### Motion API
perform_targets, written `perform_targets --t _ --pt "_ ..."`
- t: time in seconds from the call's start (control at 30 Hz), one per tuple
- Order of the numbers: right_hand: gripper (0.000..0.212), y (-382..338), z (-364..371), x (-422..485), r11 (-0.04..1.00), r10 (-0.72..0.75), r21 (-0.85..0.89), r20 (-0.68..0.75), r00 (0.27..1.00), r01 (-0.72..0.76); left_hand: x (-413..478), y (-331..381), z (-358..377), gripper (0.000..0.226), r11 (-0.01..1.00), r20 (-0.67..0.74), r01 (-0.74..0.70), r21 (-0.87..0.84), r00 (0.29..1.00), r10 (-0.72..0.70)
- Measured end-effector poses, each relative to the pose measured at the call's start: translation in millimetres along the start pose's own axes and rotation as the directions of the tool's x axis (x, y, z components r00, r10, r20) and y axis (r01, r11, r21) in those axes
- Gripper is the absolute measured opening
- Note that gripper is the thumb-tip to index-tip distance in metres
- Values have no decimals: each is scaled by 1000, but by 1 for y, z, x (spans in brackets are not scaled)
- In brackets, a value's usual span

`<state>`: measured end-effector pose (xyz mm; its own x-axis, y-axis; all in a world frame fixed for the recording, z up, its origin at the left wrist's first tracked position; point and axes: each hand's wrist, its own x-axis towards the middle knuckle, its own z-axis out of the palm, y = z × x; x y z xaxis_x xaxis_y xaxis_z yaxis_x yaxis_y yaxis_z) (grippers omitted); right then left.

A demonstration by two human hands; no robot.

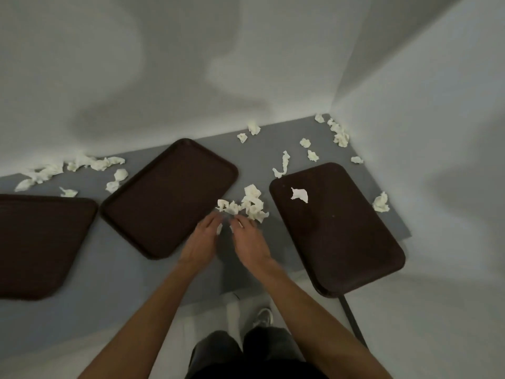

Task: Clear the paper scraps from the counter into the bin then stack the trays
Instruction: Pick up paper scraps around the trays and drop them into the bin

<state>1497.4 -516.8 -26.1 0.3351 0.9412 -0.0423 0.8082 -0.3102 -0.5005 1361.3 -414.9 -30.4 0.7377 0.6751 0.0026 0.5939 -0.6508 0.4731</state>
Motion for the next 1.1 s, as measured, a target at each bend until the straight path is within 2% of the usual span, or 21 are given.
perform_targets --t 0.13,0.23,0.37,0.57,0.7,0.8,0.87,0.93,1.03,1.1 --pt "43 4 15 13 1000 12 -18 104 994 -11 2 -10 10 65 998 133 -58 25 990 54" --pt "44 11 29 11 998 13 -64 130 991 -5 -7 -20 17 56 996 129 -32 86 991 21" --pt "39 12 37 -3 994 71 -85 96 993 -63 -18 -27 20 47 992 127 -1 128 992 -15" --pt "44 6 41 -42 968 208 -155 70 976 -195 -36 -37 18 24 982 167 57 182 982 -88" --pt "30 4 49 -73 953 302 -22 -35 953 -303 -49 -34 14 14 993 164 60 98 984 -76" --pt "13 -2 44 -105 888 441 219 -165 882 -404 -64 -27 14 13 996 171 84 10 982 -85" --pt "12 -8 40 -132 829 518 373 -229 824 -417 -76 -17 16 16 993 166 58 -100 985 -41" --pt "10 -13 36 -164 797 558 449 -290 778 -404 -88 -5 21 16 980 169 5 -199 985 29" --pt "10 -18 23 -217 698 669 568 -298 681 -437 -106 28 27 39 961 194 -55 -271 975 110" --pt "12 -16 13 -254 630 739 636 -313 597 -446 -121 54 32 45 947 233 -63 -316 962 141"
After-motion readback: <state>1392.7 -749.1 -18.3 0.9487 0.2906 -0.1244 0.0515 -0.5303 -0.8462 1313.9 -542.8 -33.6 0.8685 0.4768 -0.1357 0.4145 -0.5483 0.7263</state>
